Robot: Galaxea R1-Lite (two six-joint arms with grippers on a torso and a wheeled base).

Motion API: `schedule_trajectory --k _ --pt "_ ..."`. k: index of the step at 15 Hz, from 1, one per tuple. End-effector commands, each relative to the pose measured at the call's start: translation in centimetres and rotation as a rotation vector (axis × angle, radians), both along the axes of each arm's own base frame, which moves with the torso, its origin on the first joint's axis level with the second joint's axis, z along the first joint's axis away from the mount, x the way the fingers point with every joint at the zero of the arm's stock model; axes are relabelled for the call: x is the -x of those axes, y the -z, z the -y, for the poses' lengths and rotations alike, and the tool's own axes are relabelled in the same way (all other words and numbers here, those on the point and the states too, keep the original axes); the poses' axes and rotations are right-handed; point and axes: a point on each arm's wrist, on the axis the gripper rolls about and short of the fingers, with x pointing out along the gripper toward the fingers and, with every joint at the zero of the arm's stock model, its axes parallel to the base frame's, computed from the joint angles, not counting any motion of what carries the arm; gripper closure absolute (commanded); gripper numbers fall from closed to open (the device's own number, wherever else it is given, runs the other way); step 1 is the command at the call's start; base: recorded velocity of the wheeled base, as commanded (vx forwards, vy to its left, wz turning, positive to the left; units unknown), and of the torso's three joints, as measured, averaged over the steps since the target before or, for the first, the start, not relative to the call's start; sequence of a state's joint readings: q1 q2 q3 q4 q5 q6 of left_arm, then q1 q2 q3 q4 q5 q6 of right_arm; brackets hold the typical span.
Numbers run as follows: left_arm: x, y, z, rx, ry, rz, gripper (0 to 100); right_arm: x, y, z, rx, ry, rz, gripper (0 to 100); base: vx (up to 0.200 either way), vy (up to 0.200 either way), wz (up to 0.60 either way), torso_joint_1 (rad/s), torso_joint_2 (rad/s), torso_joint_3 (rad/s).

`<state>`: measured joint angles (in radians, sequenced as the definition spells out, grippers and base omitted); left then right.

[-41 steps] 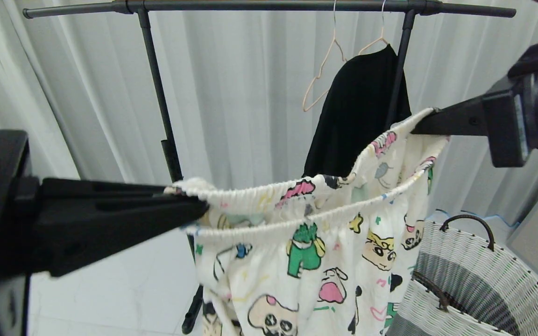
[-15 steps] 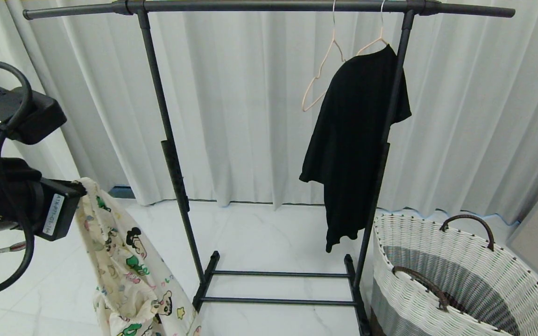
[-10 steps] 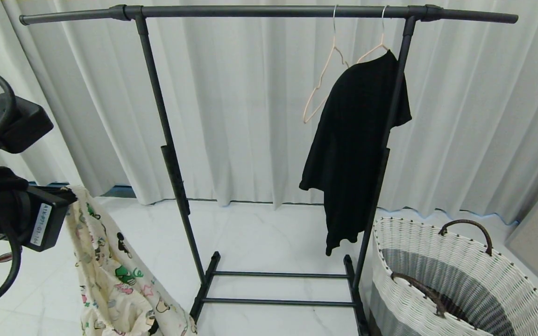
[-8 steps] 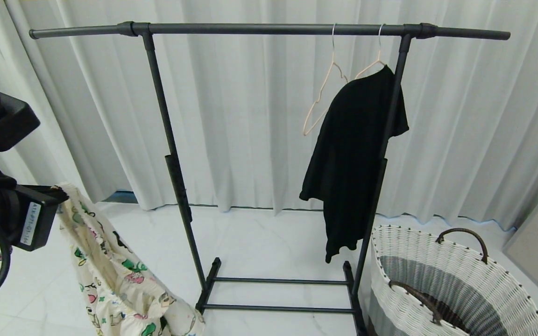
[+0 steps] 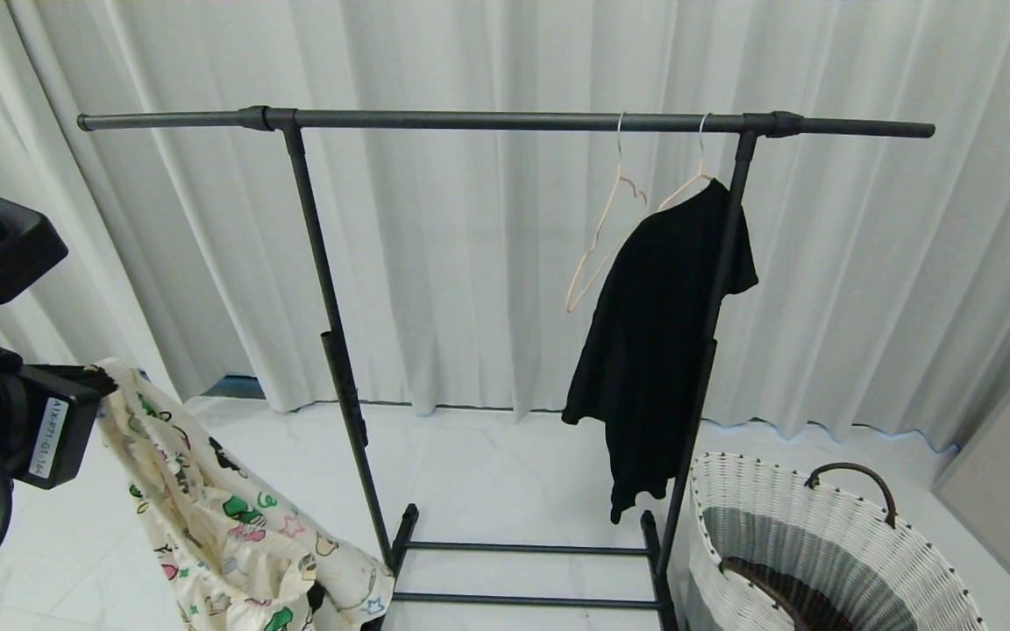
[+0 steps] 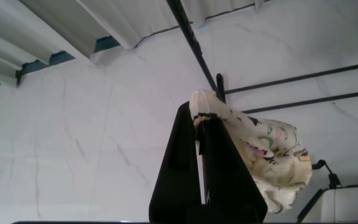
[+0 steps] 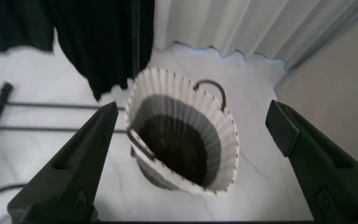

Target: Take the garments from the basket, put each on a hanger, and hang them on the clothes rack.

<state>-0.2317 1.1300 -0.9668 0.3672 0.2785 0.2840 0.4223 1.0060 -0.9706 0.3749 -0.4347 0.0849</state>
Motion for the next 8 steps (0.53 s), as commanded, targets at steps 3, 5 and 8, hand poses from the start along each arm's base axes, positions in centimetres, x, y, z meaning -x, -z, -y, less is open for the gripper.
schedule_trajectory --k 3,5,8 --pt "0.2 0.0 -0.1 0.001 -0.001 0.004 100 -2.4 0.2 -1.1 0.008 -0.007 -0.044 0 0.0 0.0 0.0 0.201 -0.48 -0.273" --pt "0.3 0.0 -0.1 0.001 -0.001 0.006 100 -2.7 0.1 -1.2 0.001 -0.019 -0.049 0 0.0 0.0 0.0 0.22 -0.5 -0.281" --pt "0.3 -0.1 -0.1 0.002 -0.001 0.009 100 -2.9 0.1 -1.0 0.0 -0.004 -0.05 0 0.0 0.0 0.0 0.227 -0.52 -0.287"
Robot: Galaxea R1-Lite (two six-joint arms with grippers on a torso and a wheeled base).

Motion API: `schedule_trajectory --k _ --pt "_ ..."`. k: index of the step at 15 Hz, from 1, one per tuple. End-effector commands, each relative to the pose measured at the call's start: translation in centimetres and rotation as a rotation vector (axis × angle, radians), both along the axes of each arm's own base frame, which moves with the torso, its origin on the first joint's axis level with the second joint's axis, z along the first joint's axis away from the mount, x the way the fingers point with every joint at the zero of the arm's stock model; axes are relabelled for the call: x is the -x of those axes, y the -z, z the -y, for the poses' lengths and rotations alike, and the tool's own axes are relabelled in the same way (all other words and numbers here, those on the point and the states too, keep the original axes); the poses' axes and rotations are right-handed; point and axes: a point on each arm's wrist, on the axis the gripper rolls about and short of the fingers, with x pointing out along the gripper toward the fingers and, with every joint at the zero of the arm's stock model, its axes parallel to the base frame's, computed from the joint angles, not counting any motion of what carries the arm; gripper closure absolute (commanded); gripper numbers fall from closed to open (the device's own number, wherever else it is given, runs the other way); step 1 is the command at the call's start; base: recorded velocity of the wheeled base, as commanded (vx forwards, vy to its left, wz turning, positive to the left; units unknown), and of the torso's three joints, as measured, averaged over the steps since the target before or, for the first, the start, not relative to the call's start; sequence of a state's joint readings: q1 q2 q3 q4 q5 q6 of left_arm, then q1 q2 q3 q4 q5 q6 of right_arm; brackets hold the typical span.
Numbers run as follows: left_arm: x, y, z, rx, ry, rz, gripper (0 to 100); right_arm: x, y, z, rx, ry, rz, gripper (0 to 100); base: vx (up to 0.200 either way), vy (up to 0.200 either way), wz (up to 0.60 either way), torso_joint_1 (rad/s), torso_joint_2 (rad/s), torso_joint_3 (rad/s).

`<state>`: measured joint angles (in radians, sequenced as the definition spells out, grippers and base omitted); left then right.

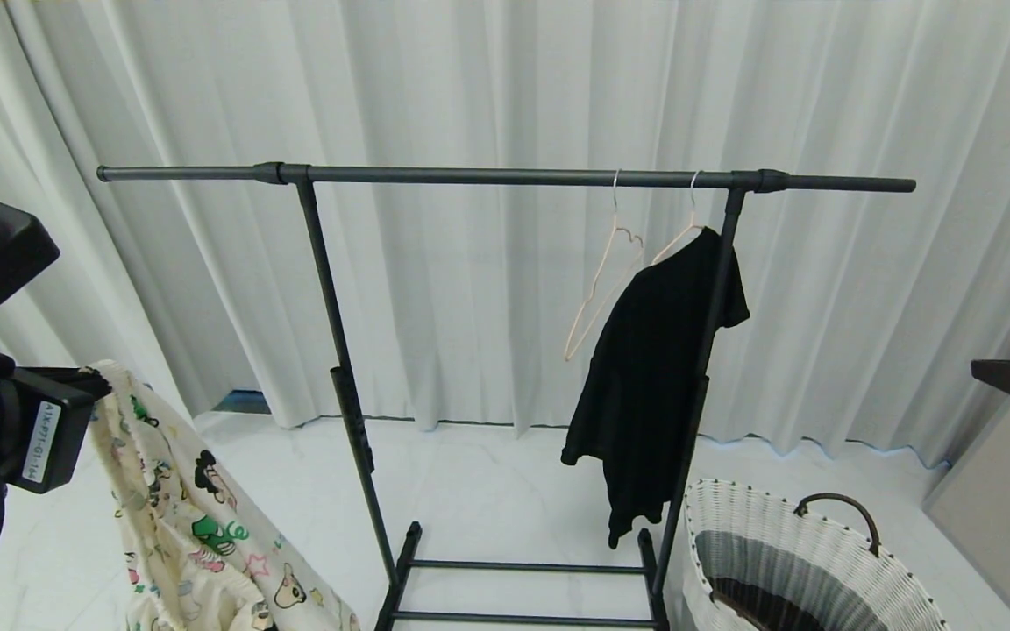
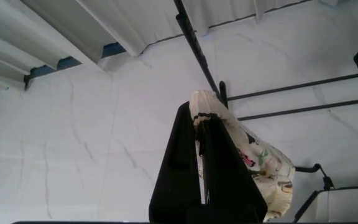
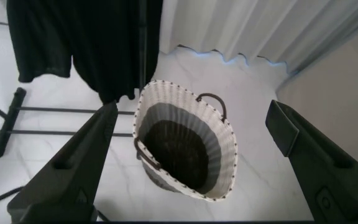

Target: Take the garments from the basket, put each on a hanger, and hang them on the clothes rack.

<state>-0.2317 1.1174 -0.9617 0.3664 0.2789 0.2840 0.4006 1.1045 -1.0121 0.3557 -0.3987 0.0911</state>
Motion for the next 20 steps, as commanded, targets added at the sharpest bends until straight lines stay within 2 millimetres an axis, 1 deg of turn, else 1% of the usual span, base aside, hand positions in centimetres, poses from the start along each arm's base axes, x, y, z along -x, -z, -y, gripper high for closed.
schedule_trajectory --k 1,4,8,12,14,16,18,20 --pt "0.0 0.0 0.0 0.0 0.0 0.001 100 -0.3 0.1 0.0 0.001 0.007 -0.006 0 0.0 0.0 0.0 0.232 -0.52 -0.286" --pt "0.0 -0.1 0.0 0.001 0.0 0.002 100 -0.6 0.6 -0.1 -0.003 0.006 0.018 0 0.0 0.0 0.0 0.087 -0.18 -0.102" --pt "0.5 -0.2 -0.1 0.004 0.0 0.017 100 -0.2 0.7 0.1 -0.009 0.003 0.028 0 0.0 0.2 0.0 0.017 -0.03 -0.007" --pt "0.5 -0.2 -0.1 0.014 -0.002 0.017 100 -0.3 0.7 -0.1 -0.026 -0.027 0.029 0 0.0 0.2 0.0 0.005 0.0 0.0" --pt "0.6 -0.1 0.0 0.015 0.011 0.013 100 -1.0 0.9 -0.4 -0.051 -0.052 0.012 0 0.0 0.0 0.0 0.0 0.0 0.0" --pt "0.5 -0.2 0.2 0.019 0.021 0.025 100 -2.3 0.9 -1.0 -0.078 -0.056 0.032 0 0.0 0.0 0.0 0.0 0.0 0.0" --pt "0.4 -0.3 0.4 0.022 0.032 0.041 100 -3.8 0.8 -1.6 -0.096 -0.062 0.074 0 0.2 0.0 0.0 0.002 0.0 0.0" --pt "0.5 -0.3 0.6 0.023 0.048 0.042 100 -4.7 0.6 -2.0 -0.104 -0.07 0.09 0 0.2 0.0 0.0 -0.007 -0.01 0.007"
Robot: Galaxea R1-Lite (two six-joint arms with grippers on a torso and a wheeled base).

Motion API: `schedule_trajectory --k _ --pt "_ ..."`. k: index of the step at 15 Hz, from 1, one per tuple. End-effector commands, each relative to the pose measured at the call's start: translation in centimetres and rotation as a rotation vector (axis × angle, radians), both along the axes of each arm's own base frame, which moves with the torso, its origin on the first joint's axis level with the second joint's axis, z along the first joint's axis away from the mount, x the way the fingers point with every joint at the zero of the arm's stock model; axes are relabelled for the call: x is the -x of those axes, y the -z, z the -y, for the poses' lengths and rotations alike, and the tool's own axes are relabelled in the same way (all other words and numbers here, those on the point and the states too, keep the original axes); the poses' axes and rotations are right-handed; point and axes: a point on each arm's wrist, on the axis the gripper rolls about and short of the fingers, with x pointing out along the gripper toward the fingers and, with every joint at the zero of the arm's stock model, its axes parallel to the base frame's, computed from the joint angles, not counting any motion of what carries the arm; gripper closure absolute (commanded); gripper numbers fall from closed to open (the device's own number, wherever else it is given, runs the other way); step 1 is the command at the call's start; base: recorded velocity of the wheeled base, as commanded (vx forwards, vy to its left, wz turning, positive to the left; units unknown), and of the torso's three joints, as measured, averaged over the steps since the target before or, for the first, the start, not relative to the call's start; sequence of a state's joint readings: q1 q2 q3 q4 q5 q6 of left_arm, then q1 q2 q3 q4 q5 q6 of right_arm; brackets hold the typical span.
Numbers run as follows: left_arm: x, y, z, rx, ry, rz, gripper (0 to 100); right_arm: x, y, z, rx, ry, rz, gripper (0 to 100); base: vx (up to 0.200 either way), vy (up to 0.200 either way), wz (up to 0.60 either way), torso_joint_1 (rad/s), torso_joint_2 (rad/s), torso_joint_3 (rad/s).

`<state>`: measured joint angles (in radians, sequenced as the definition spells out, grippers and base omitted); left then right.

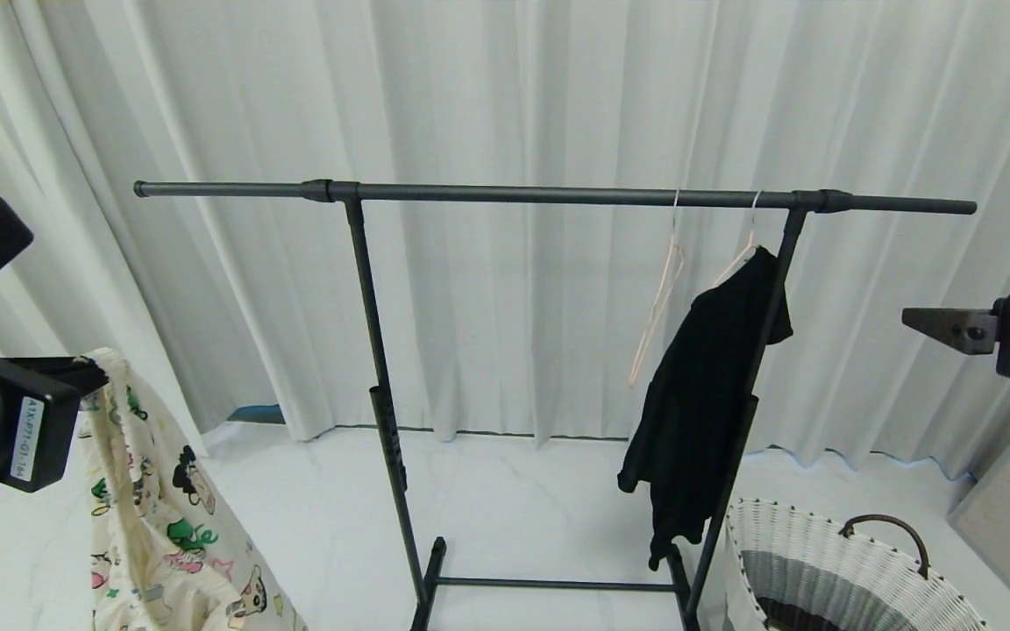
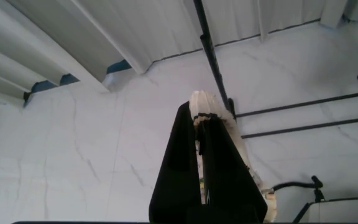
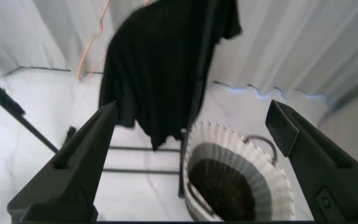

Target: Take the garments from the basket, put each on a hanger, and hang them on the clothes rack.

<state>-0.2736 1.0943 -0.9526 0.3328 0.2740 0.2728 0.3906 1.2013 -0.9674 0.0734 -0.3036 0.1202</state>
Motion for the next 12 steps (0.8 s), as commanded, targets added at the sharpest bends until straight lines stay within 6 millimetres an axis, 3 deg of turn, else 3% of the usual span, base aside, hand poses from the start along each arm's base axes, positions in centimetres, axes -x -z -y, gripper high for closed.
schedule_trajectory --k 1,4,12 --pt "-0.1 0.1 0.1 -0.002 0.007 -0.004 100 -1.4 0.2 -0.7 -0.007 -0.008 -0.021 0 0.2 0.0 0.0 0.007 0.01 0.002" --pt "-0.1 0.1 0.2 -0.002 0.011 -0.007 100 -1.6 -0.8 -1.9 -0.101 -0.036 -0.01 0 0.2 0.0 0.0 0.014 0.0 -0.004" --pt "-0.2 0.2 0.2 -0.002 0.011 -0.011 100 -1.9 0.3 -5.2 -0.085 -0.16 -0.062 0 0.2 0.0 0.0 0.004 0.0 0.003"
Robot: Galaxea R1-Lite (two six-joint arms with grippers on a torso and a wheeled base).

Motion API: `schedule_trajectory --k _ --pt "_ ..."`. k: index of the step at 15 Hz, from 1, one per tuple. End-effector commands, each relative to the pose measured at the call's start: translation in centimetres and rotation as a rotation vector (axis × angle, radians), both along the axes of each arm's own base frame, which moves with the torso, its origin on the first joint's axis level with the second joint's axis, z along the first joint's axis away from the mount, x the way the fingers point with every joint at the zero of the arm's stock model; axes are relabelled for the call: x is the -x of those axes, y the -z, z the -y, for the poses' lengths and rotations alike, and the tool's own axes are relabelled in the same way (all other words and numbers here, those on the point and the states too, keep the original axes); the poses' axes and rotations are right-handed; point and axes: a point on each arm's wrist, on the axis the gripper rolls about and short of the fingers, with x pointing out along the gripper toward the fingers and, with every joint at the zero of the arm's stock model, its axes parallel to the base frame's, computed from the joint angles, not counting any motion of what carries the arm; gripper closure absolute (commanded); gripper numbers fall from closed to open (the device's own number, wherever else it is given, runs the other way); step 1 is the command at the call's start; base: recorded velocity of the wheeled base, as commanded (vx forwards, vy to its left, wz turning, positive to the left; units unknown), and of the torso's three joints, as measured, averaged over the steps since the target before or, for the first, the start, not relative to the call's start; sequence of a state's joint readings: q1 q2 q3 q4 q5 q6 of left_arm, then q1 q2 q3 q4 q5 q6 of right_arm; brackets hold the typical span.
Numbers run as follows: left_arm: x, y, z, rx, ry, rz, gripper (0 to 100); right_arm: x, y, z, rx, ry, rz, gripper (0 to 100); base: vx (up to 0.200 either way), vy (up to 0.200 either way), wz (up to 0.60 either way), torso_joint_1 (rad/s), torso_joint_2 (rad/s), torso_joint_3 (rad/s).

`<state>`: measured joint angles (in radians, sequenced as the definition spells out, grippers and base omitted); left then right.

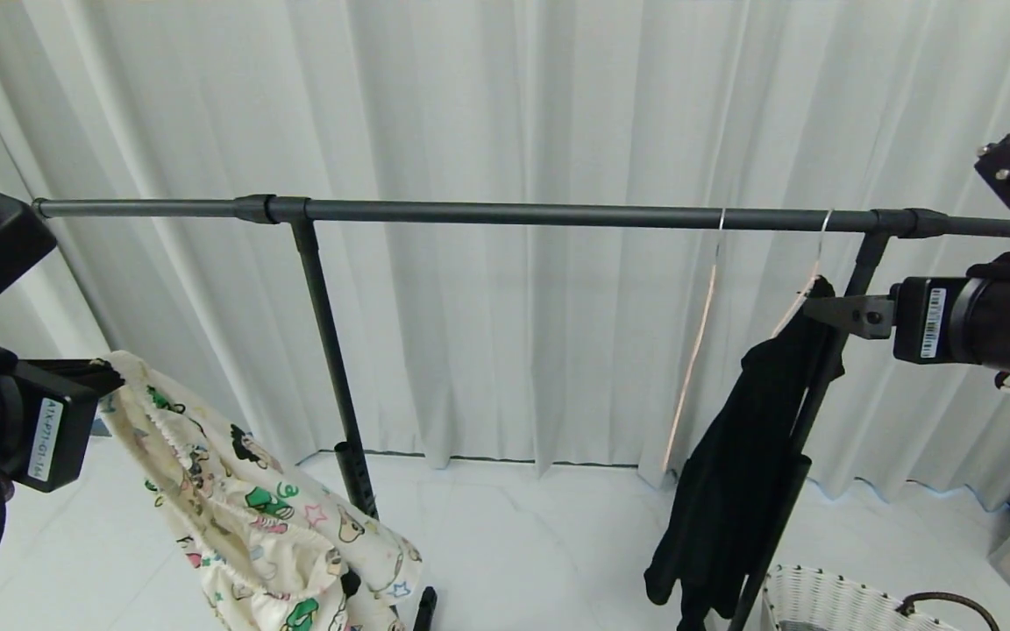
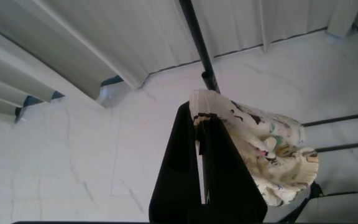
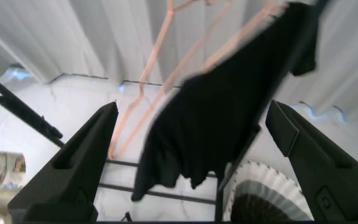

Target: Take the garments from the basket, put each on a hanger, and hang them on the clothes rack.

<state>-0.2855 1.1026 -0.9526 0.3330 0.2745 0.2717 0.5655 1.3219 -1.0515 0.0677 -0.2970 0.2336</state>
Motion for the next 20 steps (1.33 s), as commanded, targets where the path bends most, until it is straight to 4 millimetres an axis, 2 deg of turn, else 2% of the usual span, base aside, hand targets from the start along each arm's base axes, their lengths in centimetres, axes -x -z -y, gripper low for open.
schedule_trajectory --k 1,3,5,7,10,11,12,20 --pt "-0.1 0.2 0.0 -0.002 0.0 -0.008 100 -0.3 0.6 -1.0 0.022 -0.029 -0.025 0 0.2 0.0 0.0 0.002 0.0 0.002" --pt "0.0 0.5 0.0 -0.002 -0.002 -0.004 100 0.0 1.1 -2.4 0.036 -0.082 -0.044 0 0.1 0.0 0.0 -0.001 0.0 -0.001" --pt "-0.3 0.7 0.1 0.005 -0.001 0.025 100 -0.8 2.2 -3.7 0.061 -0.104 -0.077 0 0.0 0.0 0.0 0.0 0.0 0.0" --pt "-0.4 0.9 0.1 0.009 -0.001 0.037 100 -2.5 3.6 -5.6 0.091 -0.079 -0.12 0 0.0 0.0 0.0 0.0 0.0 0.0" --pt "0.0 0.9 0.0 0.01 0.0 0.047 100 -3.5 4.5 -9.4 0.025 -0.044 -0.157 0 0.0 0.0 0.0 0.0 0.0 0.0" --pt "0.5 0.7 -0.2 0.009 0.003 0.065 100 -4.2 5.4 -10.8 0.022 0.004 -0.171 0 0.0 0.0 0.0 0.0 0.0 0.0" --pt "0.7 0.6 -0.2 0.011 0.001 0.072 100 -4.9 6.2 -11.4 0.021 0.041 -0.183 0 0.0 0.0 0.0 0.0 0.0 0.0" --pt "1.7 1.1 -0.5 0.011 -0.002 0.074 100 -8.3 10.2 -11.5 0.073 0.196 -0.28 0 0.0 0.0 0.0 0.0 0.0 0.0"
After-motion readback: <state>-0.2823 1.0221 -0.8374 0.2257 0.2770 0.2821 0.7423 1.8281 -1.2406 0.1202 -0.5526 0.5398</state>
